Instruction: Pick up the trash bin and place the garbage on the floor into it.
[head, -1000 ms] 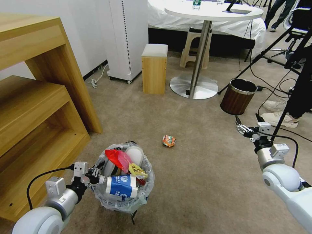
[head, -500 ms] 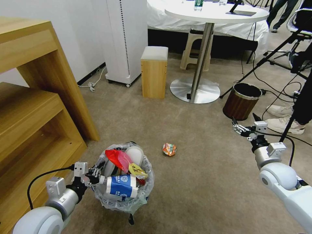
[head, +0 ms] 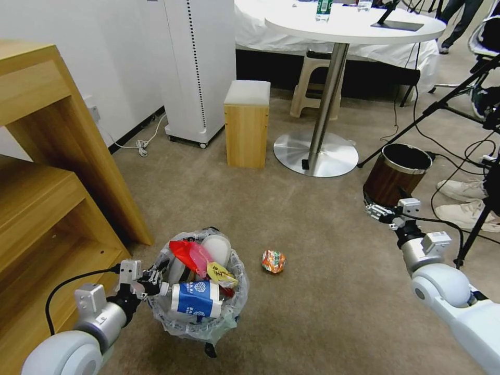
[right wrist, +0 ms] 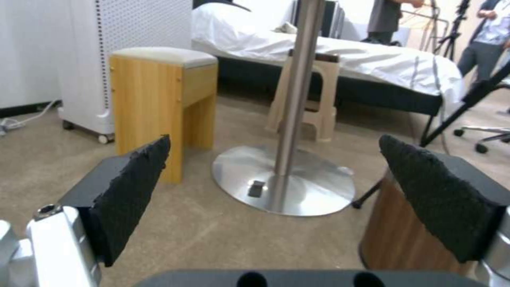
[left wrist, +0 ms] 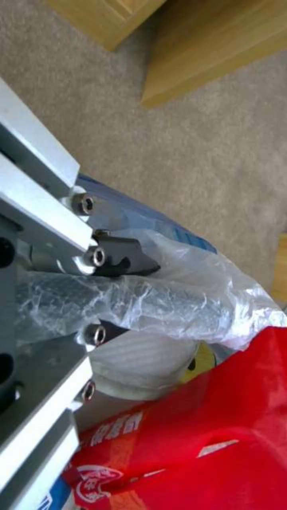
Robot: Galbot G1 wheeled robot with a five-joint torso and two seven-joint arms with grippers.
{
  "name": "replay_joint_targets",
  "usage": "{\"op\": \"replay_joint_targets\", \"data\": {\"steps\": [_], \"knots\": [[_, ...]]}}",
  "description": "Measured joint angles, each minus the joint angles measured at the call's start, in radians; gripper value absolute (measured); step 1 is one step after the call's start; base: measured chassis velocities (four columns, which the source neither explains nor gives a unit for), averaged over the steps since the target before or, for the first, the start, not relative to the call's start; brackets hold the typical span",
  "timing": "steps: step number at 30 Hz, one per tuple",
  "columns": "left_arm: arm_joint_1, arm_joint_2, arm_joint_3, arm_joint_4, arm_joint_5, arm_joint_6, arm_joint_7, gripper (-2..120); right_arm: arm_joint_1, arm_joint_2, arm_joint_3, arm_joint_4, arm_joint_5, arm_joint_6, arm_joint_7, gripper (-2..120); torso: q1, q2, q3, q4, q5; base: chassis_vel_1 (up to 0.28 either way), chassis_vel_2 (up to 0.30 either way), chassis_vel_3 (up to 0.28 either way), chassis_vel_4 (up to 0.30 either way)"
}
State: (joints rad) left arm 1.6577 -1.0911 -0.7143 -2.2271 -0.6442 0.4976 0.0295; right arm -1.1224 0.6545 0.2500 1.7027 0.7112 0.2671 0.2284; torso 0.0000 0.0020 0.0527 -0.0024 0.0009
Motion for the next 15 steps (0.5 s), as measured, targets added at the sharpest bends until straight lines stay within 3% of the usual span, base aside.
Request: {"op": "replay_joint_targets", "data": {"steps": [8, 15], "knots": [[-0.002, 0.005, -0.006, 0.008, -0.005, -0.001, -0.002, 3, 0.005, 0.007, -0.013, 0.001, -0.017, 0.022, -0.020, 100, 0.000, 0.000, 0.000, -0.0003, -0.0003, -0.007, 0.007, 0.005, -0.006], [-0.001, 0.004, -0.007, 0.001, -0.006, 0.006, -0.003, 3, -0.005, -0.011, -0.027, 0.022, -0.001, -0.024, -0.037, 100, 0.000, 0.000, 0.000, -0.0002, -0.0003, 0.000, 0.000, 0.000, 0.000]]}}
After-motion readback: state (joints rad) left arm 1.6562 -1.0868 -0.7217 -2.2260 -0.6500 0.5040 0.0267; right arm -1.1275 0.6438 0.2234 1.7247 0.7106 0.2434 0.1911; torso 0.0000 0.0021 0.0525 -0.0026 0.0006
